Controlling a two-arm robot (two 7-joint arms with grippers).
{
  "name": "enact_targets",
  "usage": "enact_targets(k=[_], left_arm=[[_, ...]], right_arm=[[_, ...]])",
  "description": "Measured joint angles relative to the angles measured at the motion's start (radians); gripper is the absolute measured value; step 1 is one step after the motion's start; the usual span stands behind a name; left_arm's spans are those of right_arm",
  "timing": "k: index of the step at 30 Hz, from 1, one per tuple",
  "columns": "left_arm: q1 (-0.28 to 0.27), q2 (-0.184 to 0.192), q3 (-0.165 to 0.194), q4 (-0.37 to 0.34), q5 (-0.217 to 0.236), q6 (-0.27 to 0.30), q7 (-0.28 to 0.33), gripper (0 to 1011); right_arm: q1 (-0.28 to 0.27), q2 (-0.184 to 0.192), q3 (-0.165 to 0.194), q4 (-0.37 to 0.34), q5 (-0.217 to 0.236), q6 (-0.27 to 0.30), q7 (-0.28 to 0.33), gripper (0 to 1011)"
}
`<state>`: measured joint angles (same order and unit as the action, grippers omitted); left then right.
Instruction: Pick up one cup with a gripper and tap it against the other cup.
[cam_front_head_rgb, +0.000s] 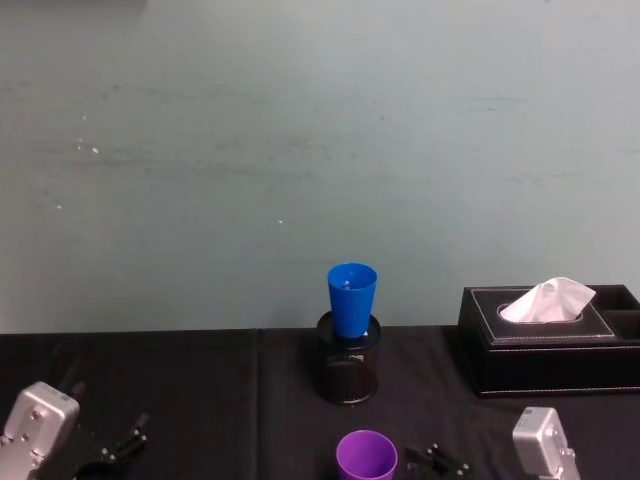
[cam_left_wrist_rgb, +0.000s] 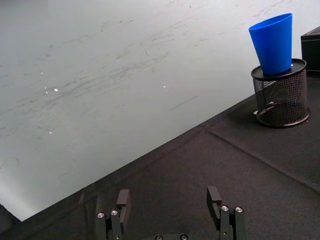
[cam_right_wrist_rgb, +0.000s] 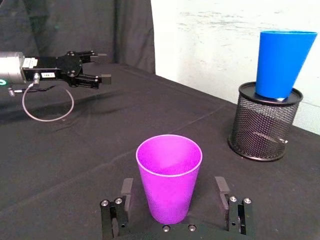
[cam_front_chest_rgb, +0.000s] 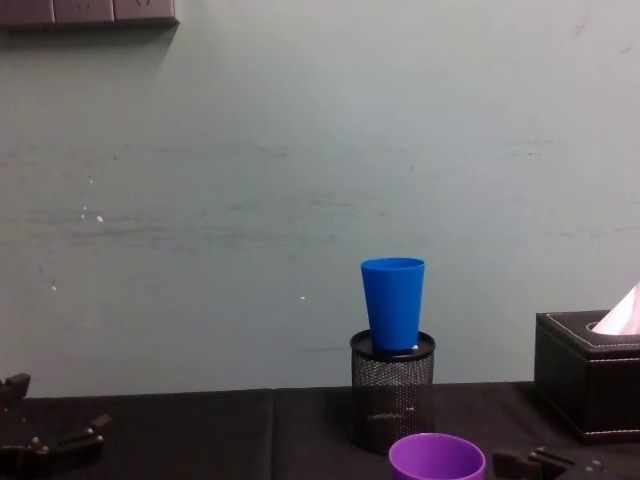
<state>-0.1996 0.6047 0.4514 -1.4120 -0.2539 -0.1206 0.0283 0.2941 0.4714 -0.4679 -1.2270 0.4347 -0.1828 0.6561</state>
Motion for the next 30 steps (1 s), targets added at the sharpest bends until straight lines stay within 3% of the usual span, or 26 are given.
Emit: enact_targets(k=[12, 30], left_arm=[[0.000, 0.000, 0.000, 0.000, 0.000, 0.000, 0.000, 1000], [0.000, 0.000, 0.000, 0.000, 0.000, 0.000, 0.000, 1000]], right_arm=[[0.057, -0.059, -0.015, 0.084, -0.018, -0.019, 0.030, 1003], [0.115, -0.110, -0.036, 0.165, -0.046, -0.051, 0.056, 1003]])
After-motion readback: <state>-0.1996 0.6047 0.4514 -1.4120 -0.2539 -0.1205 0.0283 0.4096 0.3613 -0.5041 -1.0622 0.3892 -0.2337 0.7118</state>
